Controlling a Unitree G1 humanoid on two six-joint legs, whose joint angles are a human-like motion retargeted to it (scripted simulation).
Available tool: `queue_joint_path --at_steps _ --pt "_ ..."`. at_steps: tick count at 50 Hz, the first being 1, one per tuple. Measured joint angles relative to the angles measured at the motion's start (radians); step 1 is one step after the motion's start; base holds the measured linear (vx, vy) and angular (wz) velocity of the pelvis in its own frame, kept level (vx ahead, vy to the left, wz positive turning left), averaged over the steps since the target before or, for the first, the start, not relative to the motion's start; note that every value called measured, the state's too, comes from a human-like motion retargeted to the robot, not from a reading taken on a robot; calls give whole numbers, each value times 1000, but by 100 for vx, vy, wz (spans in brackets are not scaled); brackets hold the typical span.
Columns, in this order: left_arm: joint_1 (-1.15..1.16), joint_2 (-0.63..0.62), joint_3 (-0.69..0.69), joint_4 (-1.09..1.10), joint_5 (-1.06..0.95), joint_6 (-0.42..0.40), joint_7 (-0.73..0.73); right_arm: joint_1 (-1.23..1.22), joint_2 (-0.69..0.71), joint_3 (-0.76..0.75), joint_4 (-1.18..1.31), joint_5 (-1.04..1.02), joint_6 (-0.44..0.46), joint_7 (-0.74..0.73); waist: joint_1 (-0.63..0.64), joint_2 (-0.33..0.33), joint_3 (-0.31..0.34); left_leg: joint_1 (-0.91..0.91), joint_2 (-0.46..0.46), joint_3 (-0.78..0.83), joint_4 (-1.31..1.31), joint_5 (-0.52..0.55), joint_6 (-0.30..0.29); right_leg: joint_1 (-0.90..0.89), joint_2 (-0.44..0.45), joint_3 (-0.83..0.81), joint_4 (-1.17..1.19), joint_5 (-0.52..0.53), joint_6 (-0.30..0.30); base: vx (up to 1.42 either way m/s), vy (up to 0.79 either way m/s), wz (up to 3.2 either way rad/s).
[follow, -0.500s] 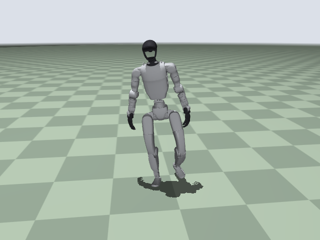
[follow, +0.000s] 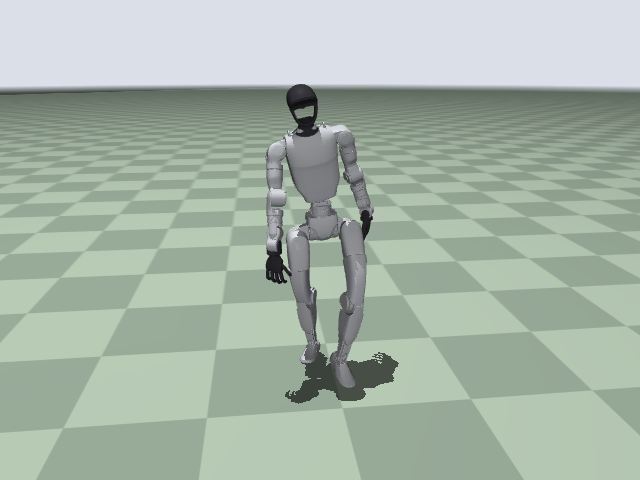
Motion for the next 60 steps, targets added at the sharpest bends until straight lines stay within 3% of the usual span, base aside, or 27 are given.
queue_joint_path --at_steps 2,5,11,15,18,20,23,25,27,31,33,38,40,42,47,52,56,60 --pt "-2 2 -2 -3 5 6 21 11 4 -20 -26 49 -43 -2 -8 -3 -2 13 36 91 15 -4 31 9 -9 -35 2 32 -3 27 11 49" --pt "-12 6 -3 -5 -10 8 26 32 5 -34 -33 169 -59 33 21 2 -2 5 6 54 32 1 30 17 -21 -66 7 94 -11 27 17 3" --pt "-26 16 41 -37 -23 21 8 96 3 -74 -19 231 8 45 59 -1 -22 30 -29 66 10 -51 69 26 -65 -115 10 232 45 32 23 -3" --pt "-32 28 87 -59 -36 51 36 186 17 -105 -36 221 41 1 96 -13 -45 92 -49 39 -59 -121 83 45 -92 -165 21 380 102 41 14 -35" --pt "-34 39 122 -73 -86 65 81 259 48 -121 -74 211 53 -39 81 -15 -46 163 -39 23 -144 -140 83 20 -98 -124 116 543 183 40 3 -35" --pt "-27 52 141 -78 -142 55 105 295 74 -118 -95 211 54 -71 32 -6 -50 204 -30 -14 -215 -129 83 -65 -67 -44 247 612 294 45 1 -20" --pt "-8 80 171 -76 -210 45 97 327 112 -102 -97 205 32 -97 -62 11 -57 257 15 -53 -271 -135 68 -252 -18 62 546 475 294 48 -4 -33" --pt "-10 100 200 -73 -229 51 76 339 117 -92 -102 173 18 -71 -106 -17 -46 310 3 -15 -311 -148 83 -344 -74 48 684 383 221 46 1 -53" --pt "-35 128 216 -71 -236 63 74 351 113 -94 -116 146 16 -47 -190 -24 -23 335 16 -47 -307 -167 83 -405 -110 -68 705 288 126 30 -15 5" --pt "-110 191 230 -80 -246 81 108 394 69 -105 -146 129 14 -51 -274 -103 14 399 -11 -59 -272 -209 83 -520 -50 37 496 187 73 39 -21 18" --pt "-150 228 230 -96 -237 80 119 431 41 -125 -159 123 12 -55 -301 -142 29 444 -28 -75 -252 -235 83 -539 -33 110 353 203 11 56 -23 32" --pt "-261 334 205 -154 -216 85 144 520 -19 -215 -144 113 9 -58 -327 -237 33 560 -47 -91 -210 -320 83 -508 -19 224 191 472 -129 63 -32 31" --pt "-302 371 188 -178 -213 90 160 559 -43 -245 -121 119 17 -56 -301 -248 17 576 -26 -86 -172 -345 83 -478 -24 76 248 411 -164 72 -33 -3" --pt "-351 381 164 -193 -213 87 194 582 -67 -298 -87 136 39 -80 -283 -260 7 595 -25 -117 -169 -346 83 -530 0 246 336 465 -120 77 -31 17" --pt "-371 394 105 -234 -269 81 241 602 -105 -322 -81 166 41 -82 -305 -253 -13 666 39 -113 -180 -334 83 -451 42 195 360 418 -147 76 -35 -3" --pt "-338 329 114 -290 -263 53 224 588 -95 -335 -94 206 25 -92 -267 -271 23 664 115 -100 44 -218 83 -300 99 260 280 430 -153 68 -46 -45" --pt "-281 240 94 -274 -286 29 225 573 -64 -312 -89 247 39 -73 -156 -274 62 589 213 -42 420 -341 83 -148 127 310 178 454 -166 74 -17 -71" --pt "-222 173 63 -197 -183 17 193 532 -31 -297 -127 231 50 -34 -69 -201 71 353 290 -74 713 -416 83 -57 186 295 55 517 -158 33 38 -1"
